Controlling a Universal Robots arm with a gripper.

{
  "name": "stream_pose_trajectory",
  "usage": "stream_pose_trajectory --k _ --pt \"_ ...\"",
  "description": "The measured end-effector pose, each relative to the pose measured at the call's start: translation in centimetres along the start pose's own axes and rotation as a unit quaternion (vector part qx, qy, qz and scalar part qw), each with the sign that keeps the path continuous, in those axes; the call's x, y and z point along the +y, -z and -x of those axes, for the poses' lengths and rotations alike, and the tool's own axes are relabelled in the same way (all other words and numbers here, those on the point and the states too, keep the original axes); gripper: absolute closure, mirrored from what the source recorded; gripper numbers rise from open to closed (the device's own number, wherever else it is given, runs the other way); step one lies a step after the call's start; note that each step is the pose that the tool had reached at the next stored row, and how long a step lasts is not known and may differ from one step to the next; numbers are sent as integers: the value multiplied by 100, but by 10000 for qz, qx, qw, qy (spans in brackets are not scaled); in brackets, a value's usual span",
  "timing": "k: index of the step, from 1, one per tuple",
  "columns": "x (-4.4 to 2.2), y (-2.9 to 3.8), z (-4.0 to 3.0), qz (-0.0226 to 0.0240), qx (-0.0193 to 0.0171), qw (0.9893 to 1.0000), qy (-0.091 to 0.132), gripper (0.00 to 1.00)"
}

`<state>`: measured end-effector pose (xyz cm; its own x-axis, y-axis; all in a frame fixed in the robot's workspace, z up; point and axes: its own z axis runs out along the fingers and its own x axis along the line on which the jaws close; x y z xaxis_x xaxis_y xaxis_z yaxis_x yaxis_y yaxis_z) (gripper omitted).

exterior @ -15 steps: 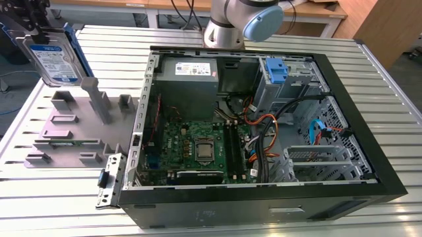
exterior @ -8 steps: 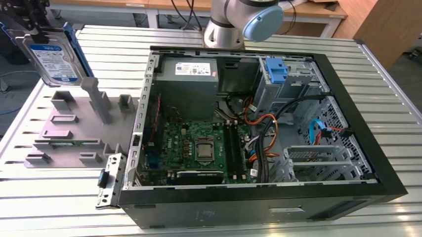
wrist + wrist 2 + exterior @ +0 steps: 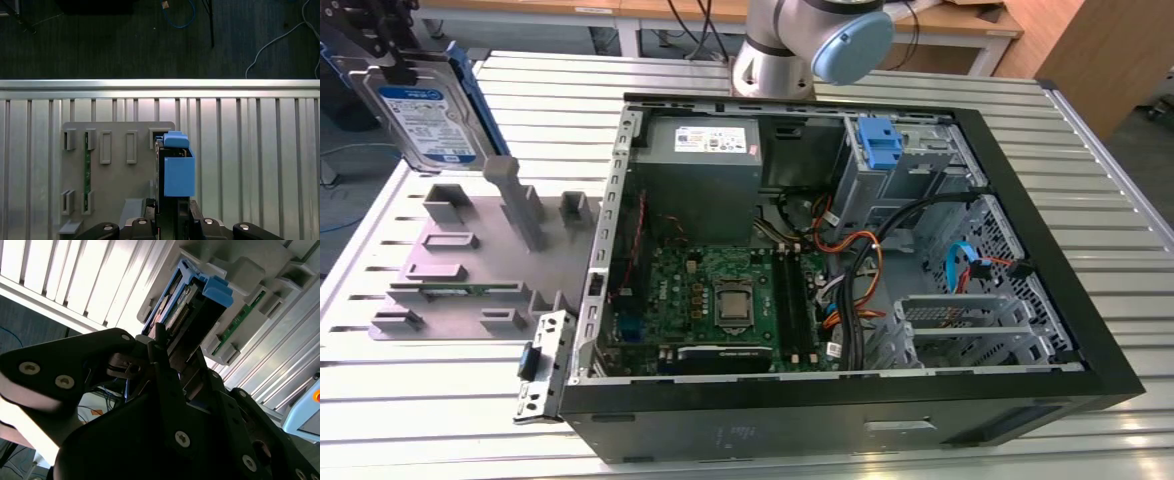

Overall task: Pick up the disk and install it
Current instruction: 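Pick up the disk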

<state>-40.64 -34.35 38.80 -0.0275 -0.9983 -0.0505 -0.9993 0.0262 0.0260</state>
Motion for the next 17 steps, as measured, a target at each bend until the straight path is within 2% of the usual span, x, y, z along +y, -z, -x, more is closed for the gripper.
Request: stream_pose_trajectory --k 17 --pt "2 61 6 0 0 10000 0 65"
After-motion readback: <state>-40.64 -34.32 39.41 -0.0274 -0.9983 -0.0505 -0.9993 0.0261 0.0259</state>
